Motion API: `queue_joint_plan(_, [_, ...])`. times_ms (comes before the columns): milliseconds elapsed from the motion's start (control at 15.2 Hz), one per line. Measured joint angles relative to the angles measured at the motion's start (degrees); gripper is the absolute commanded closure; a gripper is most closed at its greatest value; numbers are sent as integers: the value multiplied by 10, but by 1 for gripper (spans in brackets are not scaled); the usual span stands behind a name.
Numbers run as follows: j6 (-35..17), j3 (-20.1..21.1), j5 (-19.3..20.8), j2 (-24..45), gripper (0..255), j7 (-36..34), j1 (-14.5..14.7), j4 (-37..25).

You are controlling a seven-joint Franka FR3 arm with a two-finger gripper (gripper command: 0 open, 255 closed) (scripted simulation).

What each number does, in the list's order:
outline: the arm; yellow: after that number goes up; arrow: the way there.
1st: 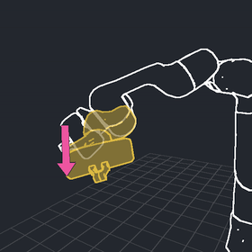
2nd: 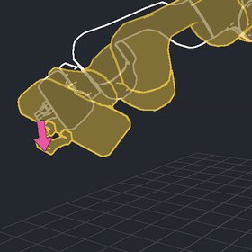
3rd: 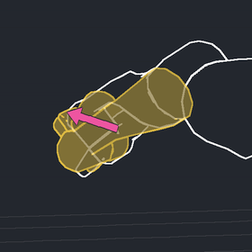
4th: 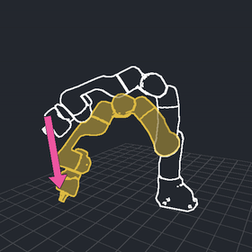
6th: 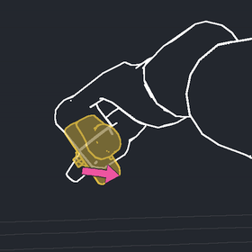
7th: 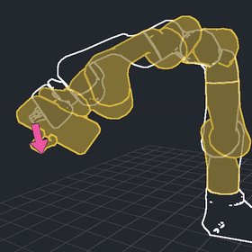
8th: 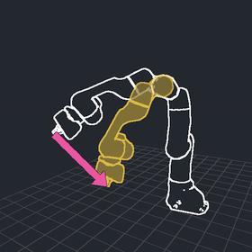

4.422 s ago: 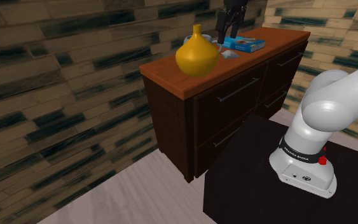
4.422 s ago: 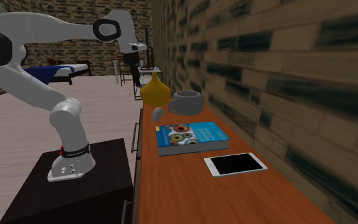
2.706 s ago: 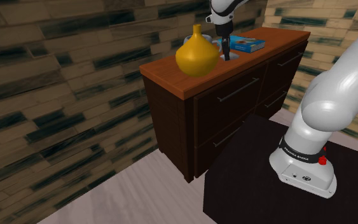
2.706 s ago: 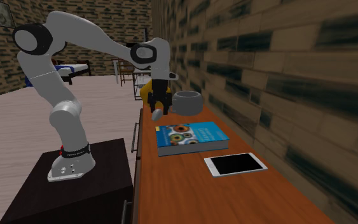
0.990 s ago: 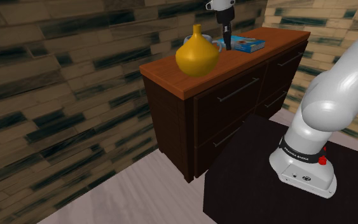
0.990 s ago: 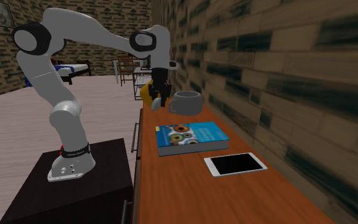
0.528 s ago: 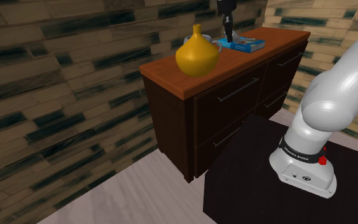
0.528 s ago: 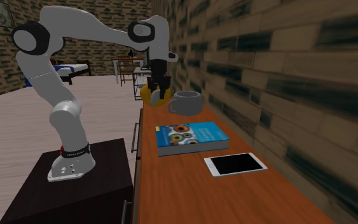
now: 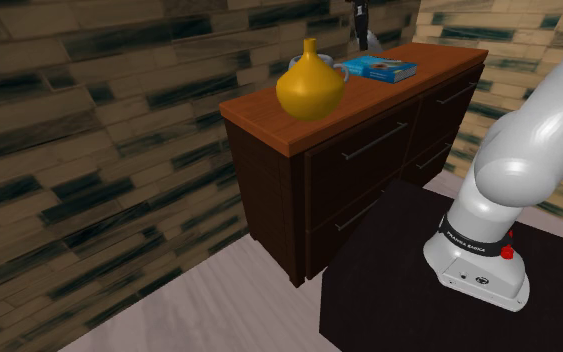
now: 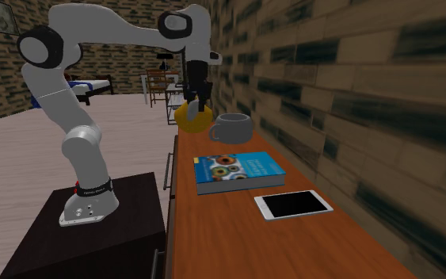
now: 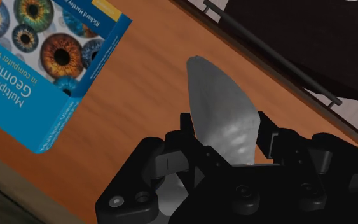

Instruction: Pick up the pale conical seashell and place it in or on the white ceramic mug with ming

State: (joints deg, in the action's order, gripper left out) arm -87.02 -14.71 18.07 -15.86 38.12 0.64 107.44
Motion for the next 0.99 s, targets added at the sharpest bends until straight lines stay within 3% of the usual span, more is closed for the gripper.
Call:
queue_joint_plan(528, [52,2,-6,26,255,14,2,-79])
queue_joint_plan(990, [74,4,-44,179,255,11,10,-247])
